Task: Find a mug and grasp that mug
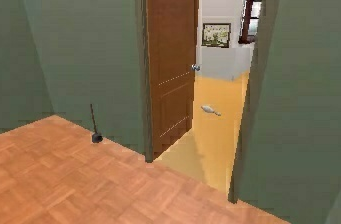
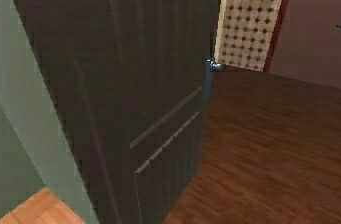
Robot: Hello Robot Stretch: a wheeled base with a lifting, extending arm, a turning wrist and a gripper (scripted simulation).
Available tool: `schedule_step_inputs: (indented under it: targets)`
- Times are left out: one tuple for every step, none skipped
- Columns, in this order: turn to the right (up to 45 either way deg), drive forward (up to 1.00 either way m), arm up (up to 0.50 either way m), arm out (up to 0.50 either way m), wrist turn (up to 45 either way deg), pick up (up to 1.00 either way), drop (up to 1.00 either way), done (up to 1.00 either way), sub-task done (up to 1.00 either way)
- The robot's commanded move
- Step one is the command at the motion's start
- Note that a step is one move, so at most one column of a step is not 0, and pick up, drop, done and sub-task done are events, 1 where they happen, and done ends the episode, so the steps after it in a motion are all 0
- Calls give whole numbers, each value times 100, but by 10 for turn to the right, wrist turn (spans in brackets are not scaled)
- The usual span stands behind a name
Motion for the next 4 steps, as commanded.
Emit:
schedule_step_inputs:
  targets:
    - [60, 0, 0, 0, 0, 0, 0, 0, 0]
    - [0, 100, 0, 0, 0, 0, 0, 0, 0]
    - [0, 40, 0, 0, 0, 0, 0, 0, 0]
    - [270, 0, 0, 0, 0, 0, 0, 0, 0]
